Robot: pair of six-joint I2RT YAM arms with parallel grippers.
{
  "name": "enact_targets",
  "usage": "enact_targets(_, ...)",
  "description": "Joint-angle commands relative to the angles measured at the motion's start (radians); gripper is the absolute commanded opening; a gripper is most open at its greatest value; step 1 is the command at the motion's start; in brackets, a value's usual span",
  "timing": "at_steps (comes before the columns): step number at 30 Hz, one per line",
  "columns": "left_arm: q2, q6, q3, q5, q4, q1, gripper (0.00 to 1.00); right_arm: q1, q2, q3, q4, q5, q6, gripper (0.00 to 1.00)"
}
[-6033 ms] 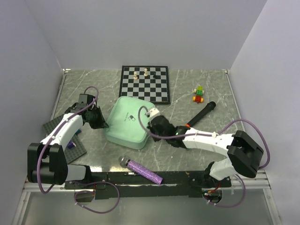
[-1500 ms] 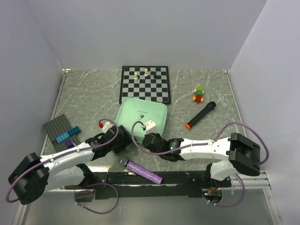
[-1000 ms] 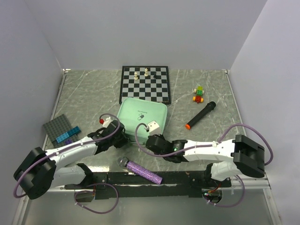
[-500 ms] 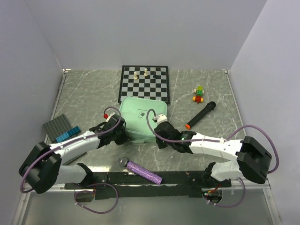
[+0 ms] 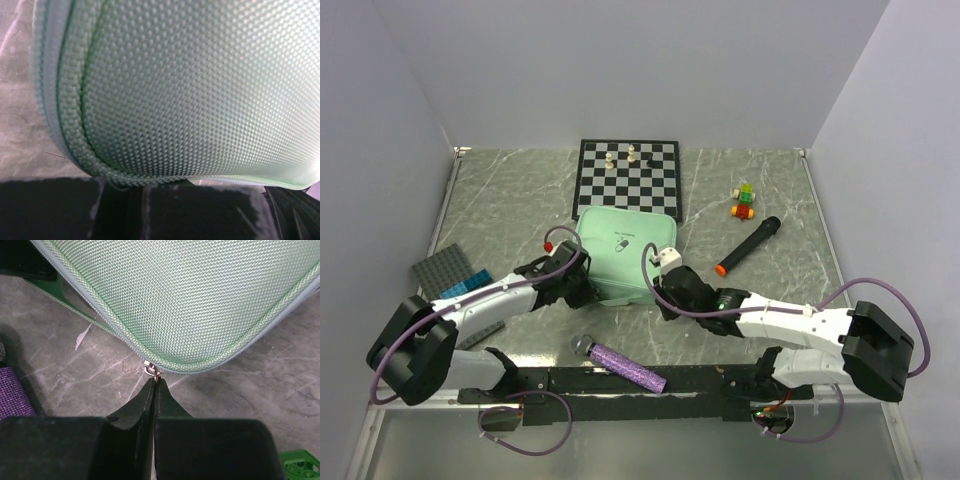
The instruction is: Organize the medicine kit
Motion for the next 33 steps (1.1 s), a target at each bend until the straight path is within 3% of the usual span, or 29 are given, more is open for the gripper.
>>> enact_targets(1,0.145,0.055,0.013,-0.143,-0.003,0.054,0.01,0.069,-0.076,-0.024,0.0,0.163,0.008,0.0)
enact_targets(10,0.143,0.11,0.01,-0.166,-0.016,0.067,0.01,0.04,-0.064,-0.022,-0.159,0.355,0.172,0.0)
enact_targets(19,0.086,0.164,-0.026,-0.161,-0.019,0.11,0.01,-0.138,-0.064,-0.03,-0.118,0.313,0.201,0.0)
enact_targets(22,0.073,0.196,-0.017,-0.167,-0.032,0.11,0.01,-0.23,0.0,0.034,-0.09,0.329,0.16,0.0)
enact_targets(27,0.049,0.214,-0.019,-0.184,-0.045,0.11,0.01,-0.446,0.137,0.155,0.018,0.196,0.074,0.0)
enact_targets(33,0.061,0.233,-0.03,-0.17,-0.03,0.11,0.01,-0.54,0.341,0.335,0.178,0.178,-0.026,0.0)
